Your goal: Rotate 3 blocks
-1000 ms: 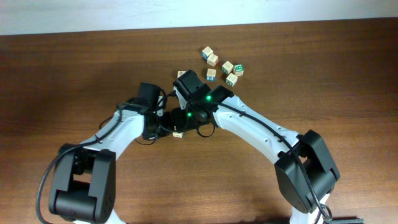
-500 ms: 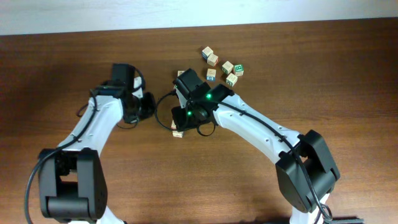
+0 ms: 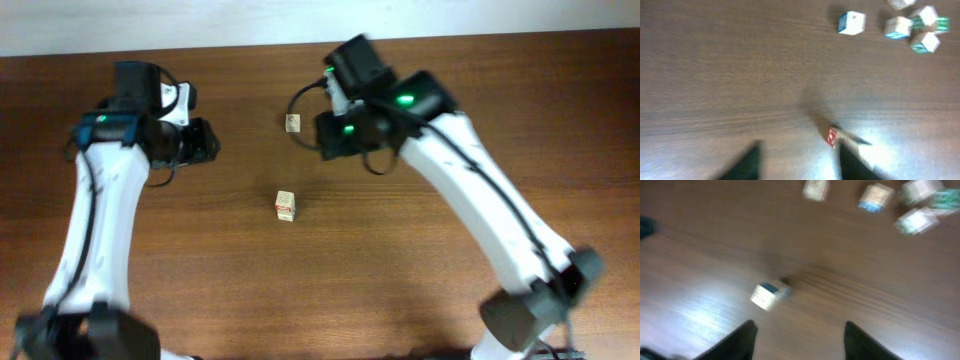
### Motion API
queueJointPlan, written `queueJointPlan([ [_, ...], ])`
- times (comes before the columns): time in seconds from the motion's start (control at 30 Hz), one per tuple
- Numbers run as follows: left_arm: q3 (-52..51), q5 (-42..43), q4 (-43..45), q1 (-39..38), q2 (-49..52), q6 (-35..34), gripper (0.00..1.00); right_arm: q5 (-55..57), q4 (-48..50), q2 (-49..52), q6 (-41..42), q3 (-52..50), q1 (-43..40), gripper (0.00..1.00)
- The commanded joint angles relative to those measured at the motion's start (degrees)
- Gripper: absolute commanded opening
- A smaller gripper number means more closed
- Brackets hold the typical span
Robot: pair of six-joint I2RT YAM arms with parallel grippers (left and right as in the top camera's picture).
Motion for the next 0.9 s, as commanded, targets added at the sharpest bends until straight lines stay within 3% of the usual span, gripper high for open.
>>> queueJointPlan([
  [0.0,1.6,-5.6,-2.9,0.2,-8.9,3.7,0.91,9.0,-4.3,-8.6,-0.5,2.1,-1.1,0.66],
  [0.03,1.6,-6.3,-3.7,0.1,-10.0,3.7,0.99,9.3,-5.7,-10.4,-0.5,2.1,-1.5,0.72],
  [0.07,1.6,-6.6,-3.8,0.1,-10.7,3.7,0.99,9.3,-6.4,-11.6,-0.4,2.1,-1.8,0.77],
  [0.13,1.6,-6.6,-3.8,0.1,-11.8,3.7,0.99,9.9,-9.0,-15.6,-0.4,2.1,-2.6,0.97],
  [0.17,1.6,-6.6,-3.8,0.2,-11.9,3.7,0.99,10.5,-10.1,-17.0,-0.4,2.1,-2.8,0.98],
  [0.53,1.6,-6.6,-3.8,0.1,-11.8,3.7,0.99,11.2,-21.5,-31.7,-0.5,2.1,-3.3,0.98],
  [0.87,1.6,-6.6,-3.8,0.1,-11.8,3.7,0.99,10.4,-26.0,-32.8,-1.0,2.0,-3.3,0.98],
])
